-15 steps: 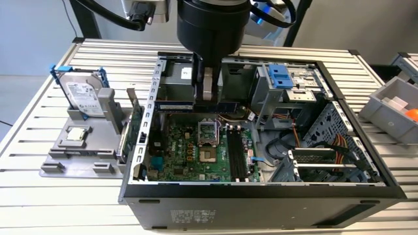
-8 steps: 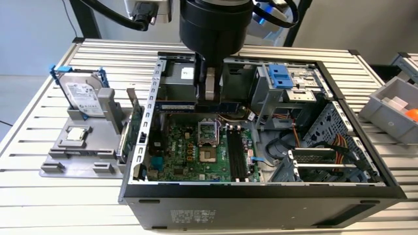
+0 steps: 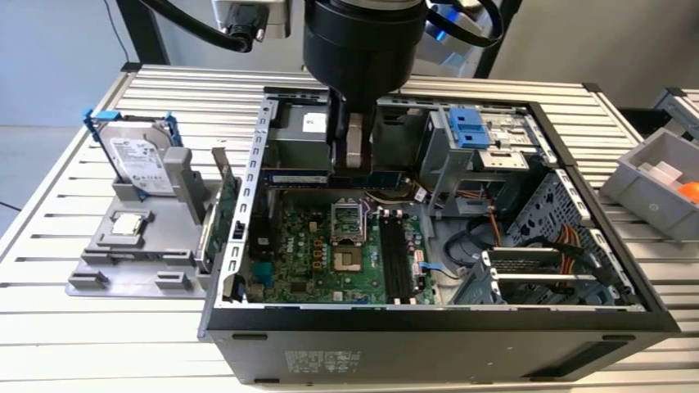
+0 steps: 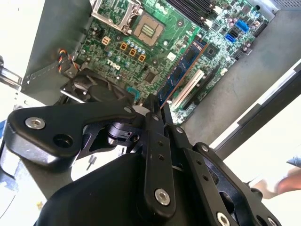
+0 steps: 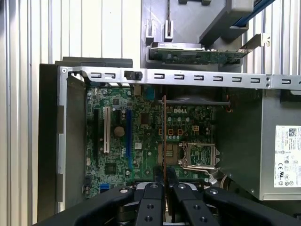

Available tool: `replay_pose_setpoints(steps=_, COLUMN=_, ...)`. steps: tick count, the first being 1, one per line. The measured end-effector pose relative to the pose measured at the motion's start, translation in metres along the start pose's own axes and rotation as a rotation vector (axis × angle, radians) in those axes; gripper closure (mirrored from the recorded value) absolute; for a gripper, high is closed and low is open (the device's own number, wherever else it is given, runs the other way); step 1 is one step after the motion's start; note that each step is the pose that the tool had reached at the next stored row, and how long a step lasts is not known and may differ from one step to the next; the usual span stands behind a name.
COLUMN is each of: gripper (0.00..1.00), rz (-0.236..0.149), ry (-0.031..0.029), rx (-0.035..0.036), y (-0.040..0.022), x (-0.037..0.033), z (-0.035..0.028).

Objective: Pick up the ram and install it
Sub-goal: 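Pick up the ram and move it above insertion slot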

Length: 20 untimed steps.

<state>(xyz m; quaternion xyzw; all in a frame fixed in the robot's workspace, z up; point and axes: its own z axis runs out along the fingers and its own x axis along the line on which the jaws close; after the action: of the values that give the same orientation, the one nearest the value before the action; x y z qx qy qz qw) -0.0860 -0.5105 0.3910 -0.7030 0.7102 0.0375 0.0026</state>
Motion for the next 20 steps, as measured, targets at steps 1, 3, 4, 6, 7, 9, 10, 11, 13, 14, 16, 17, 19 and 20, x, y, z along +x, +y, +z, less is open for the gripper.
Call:
replay_pose_setpoints(steps=1, gripper=1.0, rz=0.0, ry=0.0, rx=0.0, y=-0.0004, x=0.0, z=0.0)
replay_pose_setpoints(steps=3, gripper=1.0, rz=0.0, ry=0.0001, rx=0.0, y=-0.0012, x=0.0, z=-0.0001)
replay_pose_setpoints(steps=4, gripper=1.0, rz=0.0, ry=0.0, rx=0.0, y=-0.0015, x=0.0, z=-0.0001)
replay_pose_setpoints(steps=6, gripper=1.0, rz=0.0, ry=-0.0001, rx=0.0, y=-0.0024, x=0.0, z=-0.0001)
replay_pose_setpoints(steps=7, gripper=1.0, rz=0.0, ry=-0.0001, rx=0.0, y=-0.0029, x=0.0, z=-0.0001)
replay_pose_setpoints(steps=9, gripper=1.0, rz=0.0, ry=0.0, rx=0.0, y=-0.0038, x=0.0, z=-0.0002)
replay_pose_setpoints(steps=10, gripper=1.0, rz=0.0, ry=0.0, rx=0.0, y=-0.0041, x=0.0, z=-0.0002)
replay_pose_setpoints(steps=11, gripper=1.0, rz=0.0, ry=0.0, rx=0.0, y=-0.0046, x=0.0, z=-0.0002)
replay_pose_setpoints(steps=13, gripper=1.0, rz=0.0, ry=0.0001, rx=-0.0001, y=-0.0058, x=-0.0001, z=-0.0003)
replay_pose_setpoints(steps=14, gripper=1.0, rz=0.0, ry=0.0001, rx=0.0, y=-0.0061, x=0.0, z=-0.0003)
replay_pose_setpoints(steps=16, gripper=1.0, rz=0.0, ry=0.0001, rx=0.0, y=-0.0068, x=-0.0001, z=-0.0004)
replay_pose_setpoints(steps=17, gripper=1.0, rz=0.0, ry=0.0, rx=0.0, y=-0.0072, x=-0.0001, z=-0.0003)
replay_pose_setpoints(steps=19, gripper=1.0, rz=0.0, ry=0.0002, rx=-0.0001, y=-0.0086, x=-0.0001, z=-0.0005)
replay_pose_setpoints(steps=20, gripper=1.0, rz=0.0, ry=-0.0001, rx=0.0, y=-0.0095, x=-0.0001, z=-0.0004)
